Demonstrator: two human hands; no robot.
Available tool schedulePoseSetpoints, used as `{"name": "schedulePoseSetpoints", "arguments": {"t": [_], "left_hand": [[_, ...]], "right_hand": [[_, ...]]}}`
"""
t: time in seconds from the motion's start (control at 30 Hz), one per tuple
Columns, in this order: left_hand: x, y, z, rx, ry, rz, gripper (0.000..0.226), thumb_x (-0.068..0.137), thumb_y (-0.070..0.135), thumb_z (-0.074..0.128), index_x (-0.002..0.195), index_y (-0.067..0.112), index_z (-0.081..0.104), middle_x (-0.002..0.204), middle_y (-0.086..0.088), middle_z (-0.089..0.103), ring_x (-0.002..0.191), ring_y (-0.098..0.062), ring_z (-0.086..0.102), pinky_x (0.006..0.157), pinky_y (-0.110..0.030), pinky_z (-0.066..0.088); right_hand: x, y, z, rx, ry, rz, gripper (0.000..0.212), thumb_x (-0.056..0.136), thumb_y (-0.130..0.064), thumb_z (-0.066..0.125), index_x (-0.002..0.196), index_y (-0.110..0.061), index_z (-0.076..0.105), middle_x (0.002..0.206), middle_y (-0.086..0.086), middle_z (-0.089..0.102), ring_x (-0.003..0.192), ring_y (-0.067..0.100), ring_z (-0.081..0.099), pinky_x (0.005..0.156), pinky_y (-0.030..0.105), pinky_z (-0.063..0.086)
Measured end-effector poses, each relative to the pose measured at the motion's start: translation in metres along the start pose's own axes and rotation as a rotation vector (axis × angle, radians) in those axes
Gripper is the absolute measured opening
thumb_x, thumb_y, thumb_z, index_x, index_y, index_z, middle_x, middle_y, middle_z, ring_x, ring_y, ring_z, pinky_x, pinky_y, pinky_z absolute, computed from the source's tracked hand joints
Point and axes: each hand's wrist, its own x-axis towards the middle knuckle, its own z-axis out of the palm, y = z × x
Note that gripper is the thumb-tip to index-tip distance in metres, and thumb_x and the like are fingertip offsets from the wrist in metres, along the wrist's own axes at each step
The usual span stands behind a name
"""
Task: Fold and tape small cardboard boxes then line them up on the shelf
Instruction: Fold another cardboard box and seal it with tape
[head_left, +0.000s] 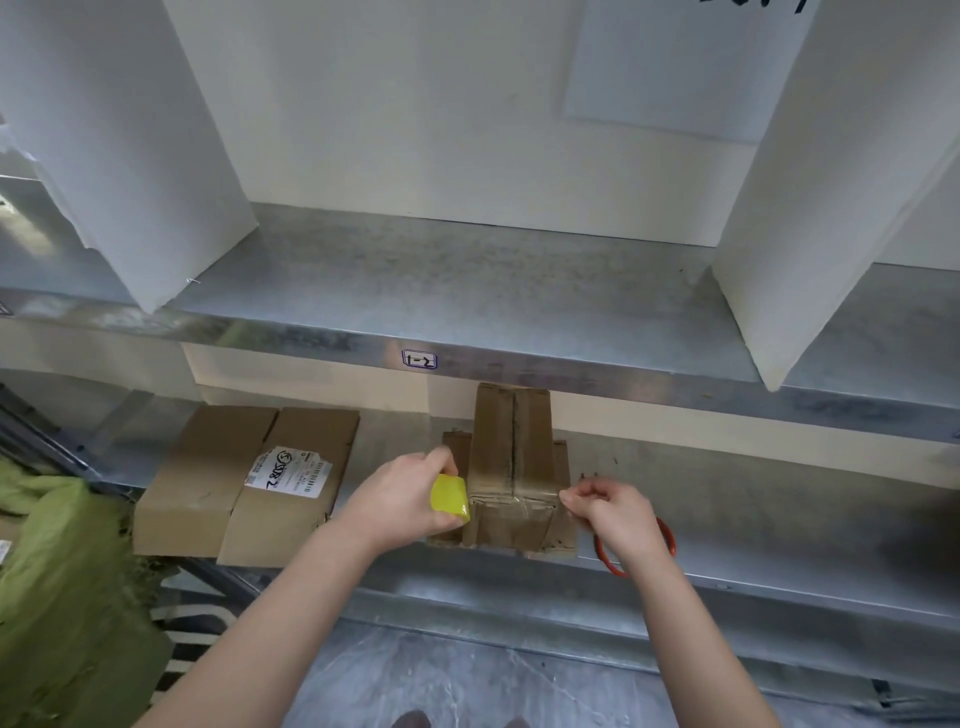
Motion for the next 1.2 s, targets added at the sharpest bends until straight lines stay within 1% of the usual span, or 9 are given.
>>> {"name": "schedulePoseSetpoints", "arguments": {"t": [0.1, 0.3, 0.5, 0.6, 0.67, 0.73, 0.93, 1.1, 1.2], "left_hand": [[0.004, -0.004, 0.004, 0.002, -0.025, -0.023, 0.053, 0.071, 0.052, 0.075, 0.109, 0.029, 0.048, 0.109, 0.003, 0.061, 0.099, -0.02, 0.056, 0.075, -0.03, 0.041], [0.015, -0.013, 0.009, 0.008, -0.066, -0.056, 0.055, 0.071, 0.054, 0.075, 0.113, 0.027, 0.05, 0.107, -0.001, 0.063, 0.097, -0.021, 0.057, 0.07, -0.027, 0.035], [0.022, -0.015, 0.016, -0.01, -0.142, -0.095, 0.054, 0.071, 0.056, 0.074, 0.111, 0.031, 0.047, 0.111, 0.001, 0.062, 0.098, -0.019, 0.057, 0.072, -0.027, 0.04], [0.022, -0.016, 0.019, -0.009, -0.132, -0.058, 0.063, 0.074, 0.054, 0.073, 0.125, 0.034, 0.042, 0.12, 0.0, 0.061, 0.105, -0.021, 0.057, 0.078, -0.028, 0.043], [0.019, -0.017, 0.02, -0.019, -0.142, 0.028, 0.073, 0.08, 0.051, 0.069, 0.14, 0.048, 0.027, 0.123, 0.0, 0.059, 0.111, -0.021, 0.056, 0.087, -0.03, 0.045], [0.015, -0.018, 0.022, 0.074, -0.156, 0.11, 0.069, 0.089, 0.052, 0.058, 0.139, 0.065, 0.013, 0.117, 0.002, 0.054, 0.108, -0.02, 0.054, 0.088, -0.029, 0.043], [0.015, -0.019, 0.032, 0.169, -0.128, 0.103, 0.05, 0.095, 0.055, 0.043, 0.14, 0.062, 0.022, 0.135, -0.002, 0.047, 0.121, -0.022, 0.046, 0.102, -0.034, 0.038], [0.015, -0.013, 0.035, 0.186, -0.084, 0.096, 0.052, 0.095, 0.049, 0.045, 0.142, 0.057, 0.025, 0.143, 0.001, 0.043, 0.127, -0.022, 0.044, 0.106, -0.035, 0.036], [0.015, -0.011, 0.036, 0.204, -0.089, 0.09, 0.052, 0.095, 0.048, 0.044, 0.143, 0.056, 0.024, 0.144, 0.002, 0.041, 0.128, -0.021, 0.042, 0.107, -0.036, 0.035]], "right_hand": [[0.009, 0.005, 0.003, 0.011, -0.038, 0.035, 0.006, 0.085, -0.027, 0.074, 0.082, -0.021, 0.073, 0.077, -0.006, 0.074, 0.083, 0.012, 0.07, 0.086, 0.033, 0.056], [0.02, 0.008, 0.01, 0.073, -0.096, 0.075, 0.008, 0.089, -0.023, 0.069, 0.087, -0.016, 0.071, 0.071, -0.005, 0.071, 0.073, 0.008, 0.067, 0.064, 0.02, 0.049], [0.027, 0.014, 0.01, 0.221, -0.106, 0.137, 0.013, 0.087, -0.012, 0.071, 0.095, -0.007, 0.061, 0.074, 0.007, 0.068, 0.073, 0.019, 0.065, 0.075, 0.034, 0.055], [0.028, 0.019, 0.012, 0.291, -0.095, 0.163, 0.015, 0.086, -0.01, 0.072, 0.093, -0.007, 0.059, 0.075, 0.007, 0.067, 0.07, 0.017, 0.065, 0.075, 0.033, 0.056], [0.029, 0.021, 0.013, 0.325, -0.098, 0.175, 0.02, 0.086, -0.012, 0.073, 0.096, -0.008, 0.056, 0.079, 0.008, 0.068, 0.071, 0.017, 0.066, 0.071, 0.03, 0.058], [0.028, 0.024, 0.015, 0.365, -0.098, 0.193, 0.027, 0.085, -0.015, 0.075, 0.1, -0.01, 0.053, 0.083, 0.009, 0.068, 0.073, 0.017, 0.068, 0.066, 0.026, 0.055], [0.02, 0.037, 0.028, 0.598, -0.114, 0.245, 0.027, 0.087, -0.019, 0.073, 0.084, -0.015, 0.047, 0.088, 0.007, 0.058, 0.085, 0.02, 0.06, 0.071, 0.031, 0.053], [0.01, 0.042, 0.045, 0.744, -0.016, 0.272, 0.021, 0.085, -0.025, 0.075, 0.084, -0.012, 0.058, 0.089, 0.002, 0.06, 0.088, 0.016, 0.06, 0.076, 0.031, 0.058], [0.004, 0.039, 0.048, 0.557, 0.181, 0.102, 0.01, 0.083, -0.027, 0.076, 0.089, -0.02, 0.07, 0.093, -0.004, 0.069, 0.095, 0.013, 0.065, 0.082, 0.032, 0.057]]}}
